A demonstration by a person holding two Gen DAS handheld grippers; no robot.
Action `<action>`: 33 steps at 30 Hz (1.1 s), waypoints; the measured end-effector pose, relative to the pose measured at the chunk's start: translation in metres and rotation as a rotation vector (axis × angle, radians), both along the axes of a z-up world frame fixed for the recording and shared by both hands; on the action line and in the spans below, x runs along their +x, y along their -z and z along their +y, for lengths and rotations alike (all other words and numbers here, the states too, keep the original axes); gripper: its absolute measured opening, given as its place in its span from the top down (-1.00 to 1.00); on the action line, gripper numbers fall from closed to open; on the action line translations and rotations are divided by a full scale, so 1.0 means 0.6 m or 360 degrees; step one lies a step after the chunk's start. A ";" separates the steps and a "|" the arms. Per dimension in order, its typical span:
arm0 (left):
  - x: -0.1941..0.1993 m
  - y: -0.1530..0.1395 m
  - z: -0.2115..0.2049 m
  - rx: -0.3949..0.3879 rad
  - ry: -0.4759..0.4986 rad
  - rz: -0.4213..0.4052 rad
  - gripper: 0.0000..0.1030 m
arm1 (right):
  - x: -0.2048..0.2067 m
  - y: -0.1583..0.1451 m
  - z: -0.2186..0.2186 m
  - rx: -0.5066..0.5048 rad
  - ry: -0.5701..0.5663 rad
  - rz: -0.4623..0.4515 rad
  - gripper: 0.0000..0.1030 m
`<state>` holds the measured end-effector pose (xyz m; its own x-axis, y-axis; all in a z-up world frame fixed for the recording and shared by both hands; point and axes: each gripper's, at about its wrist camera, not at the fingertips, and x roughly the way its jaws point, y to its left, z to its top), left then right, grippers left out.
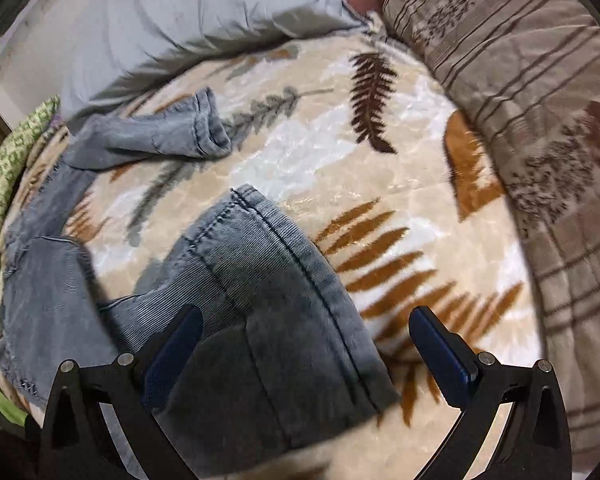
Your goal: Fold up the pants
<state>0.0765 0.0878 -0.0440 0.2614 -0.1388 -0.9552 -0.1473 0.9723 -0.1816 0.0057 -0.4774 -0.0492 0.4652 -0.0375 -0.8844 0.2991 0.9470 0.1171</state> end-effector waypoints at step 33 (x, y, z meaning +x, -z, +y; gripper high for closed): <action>0.003 -0.064 -0.004 0.0146 0.0194 -0.0143 -0.47 | -0.089 -0.091 -0.104 0.0046 0.0152 -0.0300 -0.16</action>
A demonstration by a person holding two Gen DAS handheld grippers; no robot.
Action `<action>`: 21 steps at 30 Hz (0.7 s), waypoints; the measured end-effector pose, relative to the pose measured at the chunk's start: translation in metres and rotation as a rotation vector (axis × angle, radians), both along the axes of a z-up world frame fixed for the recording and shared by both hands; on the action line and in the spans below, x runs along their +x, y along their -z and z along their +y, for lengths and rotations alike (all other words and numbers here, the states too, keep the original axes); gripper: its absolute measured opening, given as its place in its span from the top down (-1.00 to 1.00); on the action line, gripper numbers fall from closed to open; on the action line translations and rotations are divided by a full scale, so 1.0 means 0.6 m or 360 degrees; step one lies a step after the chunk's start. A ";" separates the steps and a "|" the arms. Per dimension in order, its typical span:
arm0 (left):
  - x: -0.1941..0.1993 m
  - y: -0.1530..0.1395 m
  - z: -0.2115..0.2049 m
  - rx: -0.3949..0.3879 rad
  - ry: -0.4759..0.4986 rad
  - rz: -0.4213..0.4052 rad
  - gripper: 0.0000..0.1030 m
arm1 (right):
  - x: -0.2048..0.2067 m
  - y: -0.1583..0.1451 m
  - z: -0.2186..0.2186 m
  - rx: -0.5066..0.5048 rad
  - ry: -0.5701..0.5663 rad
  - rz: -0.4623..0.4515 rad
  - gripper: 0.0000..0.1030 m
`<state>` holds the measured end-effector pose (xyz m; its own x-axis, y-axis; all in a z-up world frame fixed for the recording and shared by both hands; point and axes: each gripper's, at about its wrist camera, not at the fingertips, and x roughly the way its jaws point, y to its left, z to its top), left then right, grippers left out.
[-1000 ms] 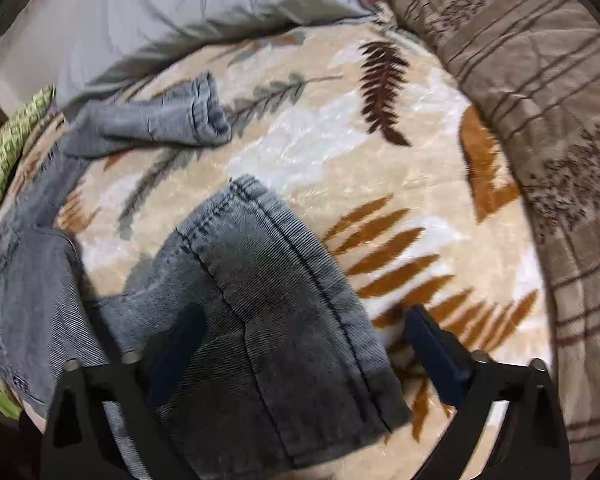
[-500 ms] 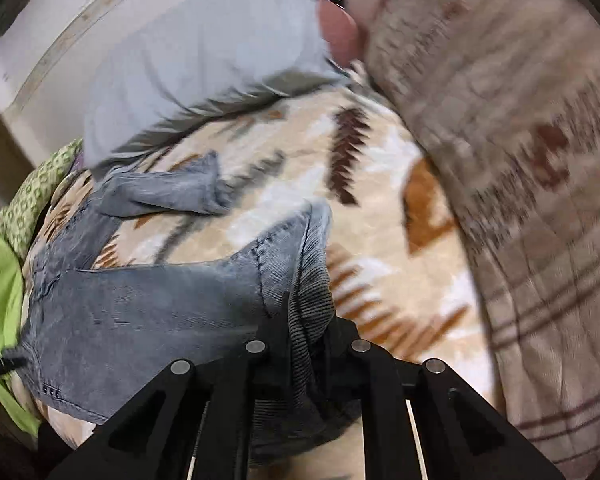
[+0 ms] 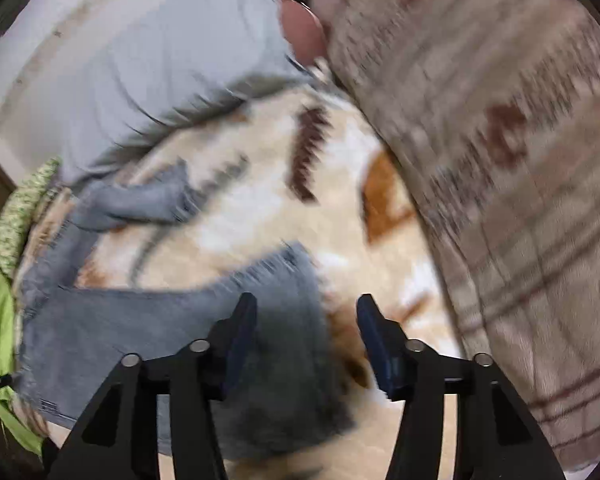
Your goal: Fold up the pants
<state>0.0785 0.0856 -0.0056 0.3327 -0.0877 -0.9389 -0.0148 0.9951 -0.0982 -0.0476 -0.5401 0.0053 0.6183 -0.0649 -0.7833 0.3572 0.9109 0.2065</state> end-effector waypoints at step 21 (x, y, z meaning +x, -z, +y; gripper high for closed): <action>0.271 0.079 -0.028 -0.0148 -0.0198 0.0149 -0.47 | 0.430 0.052 0.173 -0.0107 -0.0640 0.0133 0.84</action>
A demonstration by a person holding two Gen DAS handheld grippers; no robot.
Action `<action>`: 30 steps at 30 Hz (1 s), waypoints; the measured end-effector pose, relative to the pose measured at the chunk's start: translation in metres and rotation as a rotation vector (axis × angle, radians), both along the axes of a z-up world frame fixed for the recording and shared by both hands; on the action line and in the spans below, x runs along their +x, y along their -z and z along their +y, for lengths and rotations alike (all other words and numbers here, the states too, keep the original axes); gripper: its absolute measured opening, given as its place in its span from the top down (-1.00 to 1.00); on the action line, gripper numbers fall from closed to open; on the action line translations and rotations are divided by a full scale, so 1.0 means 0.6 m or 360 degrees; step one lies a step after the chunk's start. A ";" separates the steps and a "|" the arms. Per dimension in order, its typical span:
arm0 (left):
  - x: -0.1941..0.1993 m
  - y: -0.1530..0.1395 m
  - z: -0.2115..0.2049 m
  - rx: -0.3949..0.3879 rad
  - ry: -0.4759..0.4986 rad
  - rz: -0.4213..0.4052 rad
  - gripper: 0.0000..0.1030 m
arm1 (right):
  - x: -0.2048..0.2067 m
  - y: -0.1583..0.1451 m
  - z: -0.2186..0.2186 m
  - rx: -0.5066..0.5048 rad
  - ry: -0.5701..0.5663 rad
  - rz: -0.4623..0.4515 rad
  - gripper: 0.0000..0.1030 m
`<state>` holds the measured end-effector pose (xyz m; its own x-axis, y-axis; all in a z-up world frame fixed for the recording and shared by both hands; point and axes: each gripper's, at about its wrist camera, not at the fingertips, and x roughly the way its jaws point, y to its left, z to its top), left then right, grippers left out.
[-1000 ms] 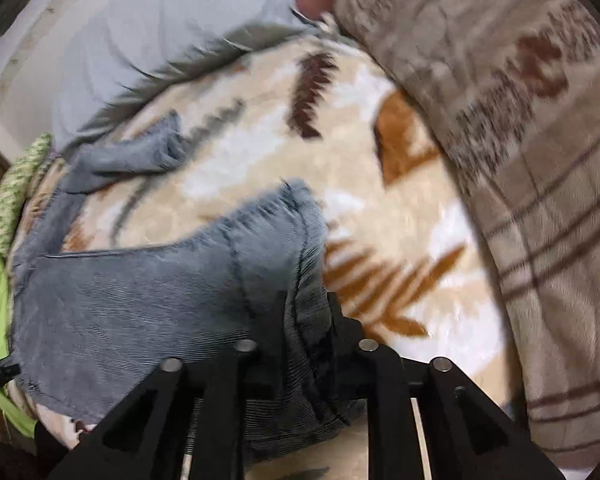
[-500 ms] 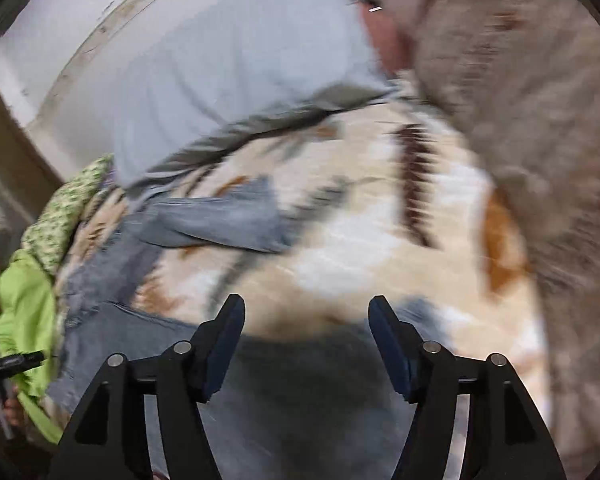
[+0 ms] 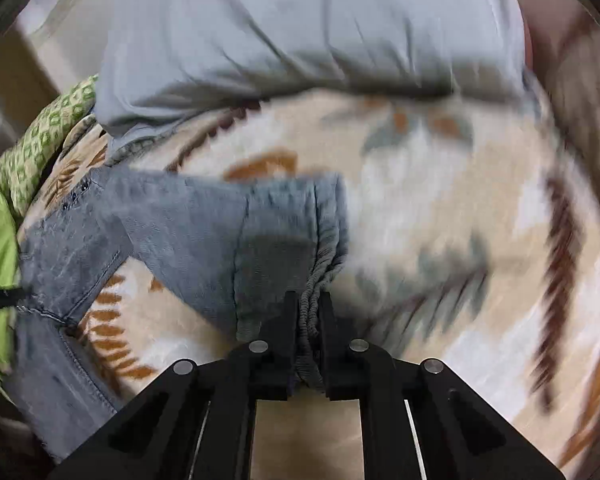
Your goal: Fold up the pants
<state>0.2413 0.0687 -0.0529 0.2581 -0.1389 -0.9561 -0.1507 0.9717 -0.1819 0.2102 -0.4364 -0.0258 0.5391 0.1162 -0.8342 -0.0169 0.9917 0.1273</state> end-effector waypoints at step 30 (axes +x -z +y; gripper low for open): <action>0.052 0.043 -0.013 -0.0009 -0.0062 0.0000 -0.57 | 0.134 0.087 -0.144 0.0937 0.0744 -0.0223 0.79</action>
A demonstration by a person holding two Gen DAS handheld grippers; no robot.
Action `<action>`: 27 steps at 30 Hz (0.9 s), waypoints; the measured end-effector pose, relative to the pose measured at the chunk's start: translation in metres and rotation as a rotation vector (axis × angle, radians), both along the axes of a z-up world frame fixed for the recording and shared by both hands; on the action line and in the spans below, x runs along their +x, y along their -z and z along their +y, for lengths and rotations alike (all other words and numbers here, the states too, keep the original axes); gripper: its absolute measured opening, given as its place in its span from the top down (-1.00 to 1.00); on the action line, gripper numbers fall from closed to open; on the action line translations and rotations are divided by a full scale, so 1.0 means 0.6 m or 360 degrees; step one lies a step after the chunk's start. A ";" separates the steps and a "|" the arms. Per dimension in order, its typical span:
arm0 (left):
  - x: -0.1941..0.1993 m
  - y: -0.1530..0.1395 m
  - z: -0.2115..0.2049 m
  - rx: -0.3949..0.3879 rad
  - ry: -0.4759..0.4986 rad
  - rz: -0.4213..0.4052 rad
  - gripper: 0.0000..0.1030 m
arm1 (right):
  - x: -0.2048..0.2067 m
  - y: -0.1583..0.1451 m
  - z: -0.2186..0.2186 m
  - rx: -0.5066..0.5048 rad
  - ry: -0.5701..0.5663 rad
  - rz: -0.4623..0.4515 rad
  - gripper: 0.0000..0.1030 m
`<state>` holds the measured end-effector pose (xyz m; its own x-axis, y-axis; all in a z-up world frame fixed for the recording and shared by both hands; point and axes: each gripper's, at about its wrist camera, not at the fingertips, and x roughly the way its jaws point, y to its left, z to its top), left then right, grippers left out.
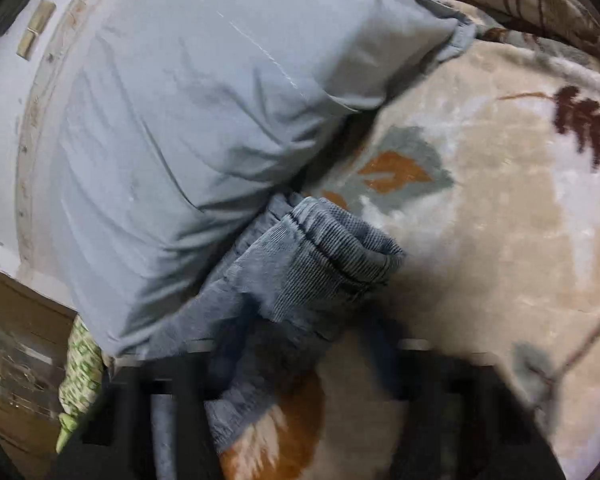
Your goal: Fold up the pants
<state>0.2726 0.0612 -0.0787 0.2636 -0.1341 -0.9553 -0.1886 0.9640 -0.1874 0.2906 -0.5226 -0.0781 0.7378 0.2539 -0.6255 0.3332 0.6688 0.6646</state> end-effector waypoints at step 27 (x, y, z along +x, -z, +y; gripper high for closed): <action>0.039 -0.078 0.100 -0.0110 -0.0205 -0.0003 -0.47 | -0.086 -0.168 -0.039 -0.0476 -0.0177 -0.0036 -0.28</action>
